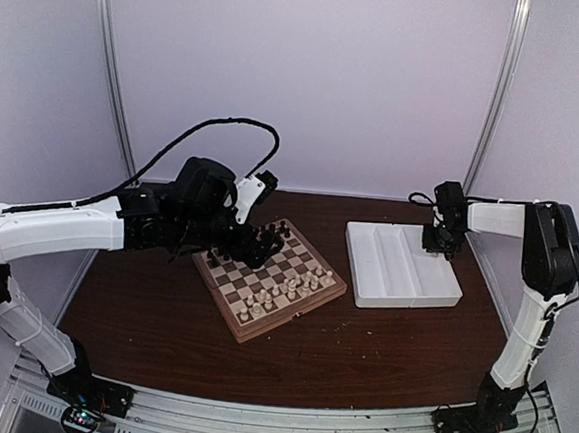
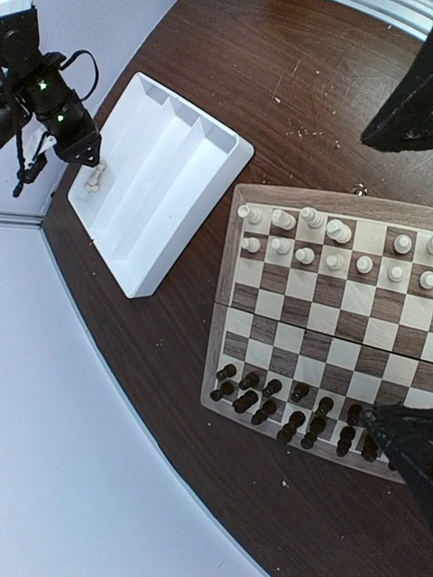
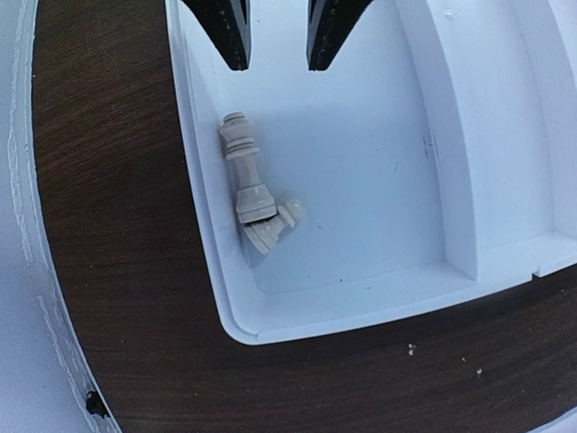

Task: Set up the chess pieces on the board
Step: Pick up the chess piece from the storage box.

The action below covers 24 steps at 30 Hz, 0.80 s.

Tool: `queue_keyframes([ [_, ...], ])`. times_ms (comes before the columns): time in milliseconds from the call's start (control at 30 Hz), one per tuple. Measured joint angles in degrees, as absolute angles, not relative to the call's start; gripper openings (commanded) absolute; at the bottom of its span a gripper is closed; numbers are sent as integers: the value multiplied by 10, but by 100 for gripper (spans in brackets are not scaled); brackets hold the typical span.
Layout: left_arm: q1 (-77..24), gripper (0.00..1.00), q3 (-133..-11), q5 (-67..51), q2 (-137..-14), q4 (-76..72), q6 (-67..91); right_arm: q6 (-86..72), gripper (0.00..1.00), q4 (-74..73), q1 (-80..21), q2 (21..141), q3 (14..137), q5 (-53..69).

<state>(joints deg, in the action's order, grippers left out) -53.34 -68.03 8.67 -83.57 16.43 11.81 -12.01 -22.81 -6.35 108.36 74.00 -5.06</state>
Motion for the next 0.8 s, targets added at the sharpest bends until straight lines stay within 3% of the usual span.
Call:
queue_keyframes([
  [467,-533,98,-678,81,-836,163,114,-123,25,-329,-57,1198,884,-88],
  [800,-533,98,-674,78,-838,161,111,-121,29,-381,-57,1228,921,-106],
])
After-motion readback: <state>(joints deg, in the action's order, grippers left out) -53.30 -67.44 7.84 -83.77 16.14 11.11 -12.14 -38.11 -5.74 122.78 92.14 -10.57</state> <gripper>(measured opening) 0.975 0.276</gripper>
